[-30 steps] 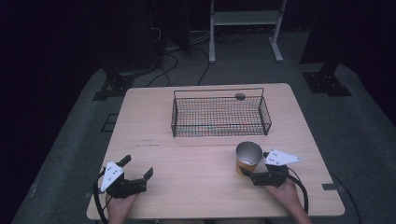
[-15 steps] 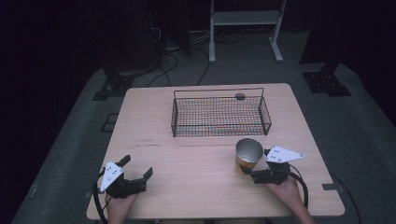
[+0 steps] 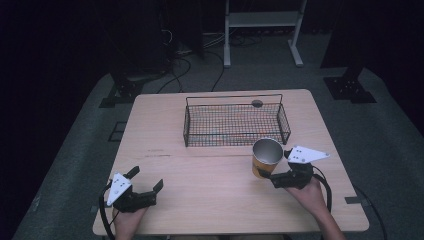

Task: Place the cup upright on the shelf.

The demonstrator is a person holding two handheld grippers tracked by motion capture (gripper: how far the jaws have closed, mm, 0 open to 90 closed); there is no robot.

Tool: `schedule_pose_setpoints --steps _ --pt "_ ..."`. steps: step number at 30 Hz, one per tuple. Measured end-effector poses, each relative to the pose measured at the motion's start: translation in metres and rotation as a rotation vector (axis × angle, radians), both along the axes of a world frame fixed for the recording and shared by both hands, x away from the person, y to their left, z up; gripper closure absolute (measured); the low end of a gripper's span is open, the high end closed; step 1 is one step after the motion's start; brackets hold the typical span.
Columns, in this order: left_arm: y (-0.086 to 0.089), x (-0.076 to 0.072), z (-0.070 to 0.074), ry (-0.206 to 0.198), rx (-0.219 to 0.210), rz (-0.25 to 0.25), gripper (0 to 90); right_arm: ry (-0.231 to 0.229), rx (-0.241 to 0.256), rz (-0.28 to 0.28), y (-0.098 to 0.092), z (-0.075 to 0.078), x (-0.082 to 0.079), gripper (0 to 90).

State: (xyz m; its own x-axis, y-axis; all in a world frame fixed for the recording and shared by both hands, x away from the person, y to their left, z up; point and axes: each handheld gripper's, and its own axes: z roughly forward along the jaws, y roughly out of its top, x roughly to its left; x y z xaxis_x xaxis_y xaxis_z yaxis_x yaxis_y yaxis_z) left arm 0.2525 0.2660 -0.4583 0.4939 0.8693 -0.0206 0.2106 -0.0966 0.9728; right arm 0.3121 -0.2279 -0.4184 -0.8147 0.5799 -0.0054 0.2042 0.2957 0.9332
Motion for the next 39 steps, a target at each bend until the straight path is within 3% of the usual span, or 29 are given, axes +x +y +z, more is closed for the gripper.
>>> schedule_pose_setpoints --steps 12,16,25,39 --pt "0.001 0.000 0.000 0.002 0.000 0.000 0.1 -0.006 0.019 0.018 0.003 0.029 0.025 18.9" --pt "0.001 0.000 0.000 0.001 -0.001 0.001 0.1 -0.002 0.045 0.029 0.008 0.042 0.041 19.0" --pt "0.002 0.000 0.000 0.000 -0.005 0.002 0.1 0.000 0.036 0.050 0.026 0.060 0.070 18.9" --pt "0.005 -0.001 0.000 -0.002 -0.017 0.007 0.1 0.030 0.047 0.070 0.055 0.070 0.114 18.9"
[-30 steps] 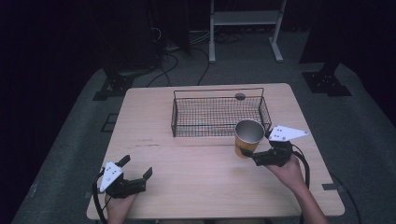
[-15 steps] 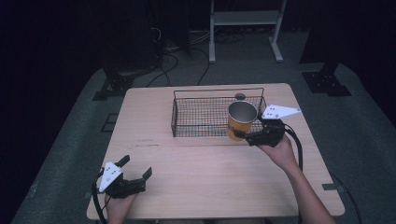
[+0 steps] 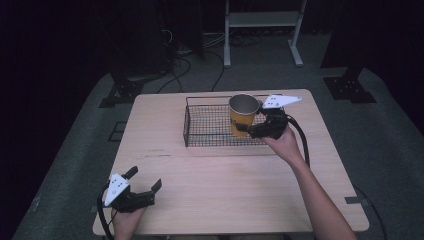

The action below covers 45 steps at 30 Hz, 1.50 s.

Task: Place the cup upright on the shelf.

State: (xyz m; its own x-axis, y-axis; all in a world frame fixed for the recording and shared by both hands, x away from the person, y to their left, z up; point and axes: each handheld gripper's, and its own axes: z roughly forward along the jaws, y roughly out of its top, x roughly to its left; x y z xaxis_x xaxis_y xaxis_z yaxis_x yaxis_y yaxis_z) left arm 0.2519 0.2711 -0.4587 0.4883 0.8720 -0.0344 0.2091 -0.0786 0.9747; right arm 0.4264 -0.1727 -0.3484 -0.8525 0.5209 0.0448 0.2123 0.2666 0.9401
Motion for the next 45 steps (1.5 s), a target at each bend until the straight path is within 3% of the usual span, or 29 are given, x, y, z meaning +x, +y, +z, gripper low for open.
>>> schedule_pose_setpoints --steps 11,17,20,32,45 --pt "0.001 0.000 0.000 -0.002 -0.007 0.000 0.1 0.027 -0.030 -0.006 0.015 0.005 0.036 18.9" --pt "0.002 0.000 0.000 -0.002 -0.010 0.002 0.1 0.051 -0.029 -0.014 0.024 -0.002 0.052 18.9" --pt "0.003 -0.001 0.000 -0.002 -0.013 0.003 0.1 0.074 -0.035 -0.029 0.028 -0.012 0.061 18.9" --pt "0.003 -0.001 0.000 -0.005 -0.016 0.005 0.1 0.136 -0.076 -0.062 0.031 -0.035 0.077 18.9" --pt "0.004 -0.002 0.001 -0.009 -0.020 0.007 0.1 0.184 -0.103 -0.087 0.031 -0.047 0.084 18.8"
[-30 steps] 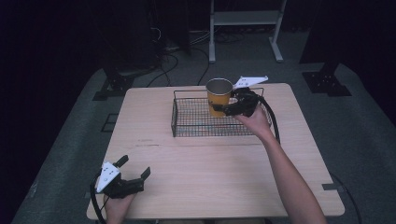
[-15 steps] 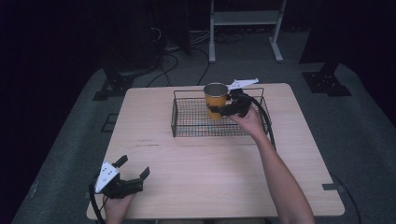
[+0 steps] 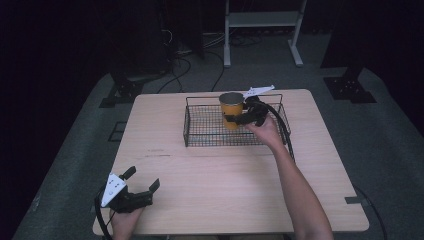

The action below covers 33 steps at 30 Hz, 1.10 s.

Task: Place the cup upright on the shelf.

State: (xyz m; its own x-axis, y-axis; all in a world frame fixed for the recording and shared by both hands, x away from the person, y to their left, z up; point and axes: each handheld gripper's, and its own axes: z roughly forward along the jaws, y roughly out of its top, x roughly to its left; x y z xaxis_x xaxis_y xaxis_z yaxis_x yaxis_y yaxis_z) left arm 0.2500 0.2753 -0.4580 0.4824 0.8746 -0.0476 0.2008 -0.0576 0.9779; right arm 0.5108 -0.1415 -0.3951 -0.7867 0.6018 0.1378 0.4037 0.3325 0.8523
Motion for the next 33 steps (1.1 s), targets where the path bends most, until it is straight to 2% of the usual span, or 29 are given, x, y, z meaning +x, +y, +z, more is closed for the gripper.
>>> schedule_pose_setpoints --steps 9,16,20,22,24,25,27,29,32,33 --pt "0.001 -0.001 0.000 -0.005 -0.004 0.004 0.1 0.032 -0.046 -0.003 0.005 -0.003 0.001 18.8" --pt "0.000 -0.001 0.000 -0.004 0.002 0.003 0.1 0.023 -0.087 -0.003 0.008 -0.003 0.000 18.8" --pt "0.001 -0.001 0.001 -0.005 -0.005 0.006 0.1 -0.003 -0.097 0.000 0.007 0.001 0.006 18.9" --pt "0.002 -0.001 0.000 -0.004 -0.011 0.008 0.1 0.011 -0.096 0.010 0.007 0.004 0.012 18.9" --pt "0.003 -0.001 0.000 -0.004 -0.011 0.009 0.1 -0.006 -0.098 0.028 0.008 0.005 0.017 18.9" --pt "0.004 0.000 0.000 -0.003 -0.014 0.011 0.1 0.016 -0.093 0.056 0.010 0.005 0.025 18.9" --pt "0.005 0.000 0.000 -0.003 -0.019 0.012 0.1 0.003 -0.090 0.059 0.011 0.004 0.027 18.9" --pt "0.006 -0.001 0.000 -0.005 -0.025 0.016 0.1 0.035 -0.113 0.093 0.015 -0.001 0.037 18.9" --pt "0.008 -0.001 0.000 -0.005 -0.029 0.017 0.1 0.032 -0.143 0.097 0.018 -0.005 0.039 18.9" --pt "0.008 -0.001 0.000 -0.007 -0.032 0.017 0.1 0.046 -0.143 0.103 0.018 -0.010 0.042 18.9"
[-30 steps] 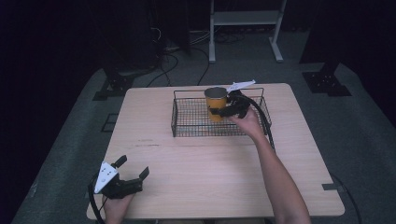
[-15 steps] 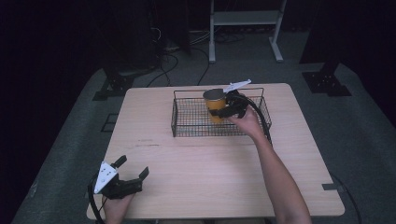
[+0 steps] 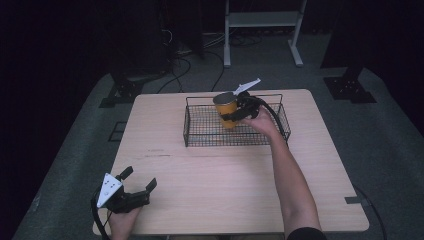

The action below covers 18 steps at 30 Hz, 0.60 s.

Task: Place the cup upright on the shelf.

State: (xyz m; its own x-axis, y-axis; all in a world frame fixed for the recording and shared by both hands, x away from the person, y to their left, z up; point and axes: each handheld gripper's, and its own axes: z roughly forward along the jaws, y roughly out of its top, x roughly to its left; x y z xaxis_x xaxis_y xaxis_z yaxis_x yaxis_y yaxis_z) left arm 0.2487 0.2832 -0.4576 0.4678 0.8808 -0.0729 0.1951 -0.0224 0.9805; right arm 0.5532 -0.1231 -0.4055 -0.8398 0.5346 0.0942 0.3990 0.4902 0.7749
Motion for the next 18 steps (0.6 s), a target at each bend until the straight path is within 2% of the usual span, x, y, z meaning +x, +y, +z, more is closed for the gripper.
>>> schedule_pose_setpoints --steps 3,6,15,18 --pt "0.001 0.000 0.000 -0.002 -0.004 0.001 0.1 0.016 -0.006 0.000 0.001 -0.005 0.002 18.9" --pt "0.001 -0.001 0.000 -0.002 -0.005 0.002 0.1 0.031 -0.034 0.009 0.003 -0.011 0.004 18.9" --pt "0.001 -0.001 0.000 -0.002 -0.006 0.004 0.1 0.027 -0.084 0.013 0.005 -0.015 0.003 18.6" --pt "0.001 -0.002 0.001 -0.004 -0.008 0.007 0.1 0.037 -0.115 0.007 0.003 -0.017 0.004 18.5"
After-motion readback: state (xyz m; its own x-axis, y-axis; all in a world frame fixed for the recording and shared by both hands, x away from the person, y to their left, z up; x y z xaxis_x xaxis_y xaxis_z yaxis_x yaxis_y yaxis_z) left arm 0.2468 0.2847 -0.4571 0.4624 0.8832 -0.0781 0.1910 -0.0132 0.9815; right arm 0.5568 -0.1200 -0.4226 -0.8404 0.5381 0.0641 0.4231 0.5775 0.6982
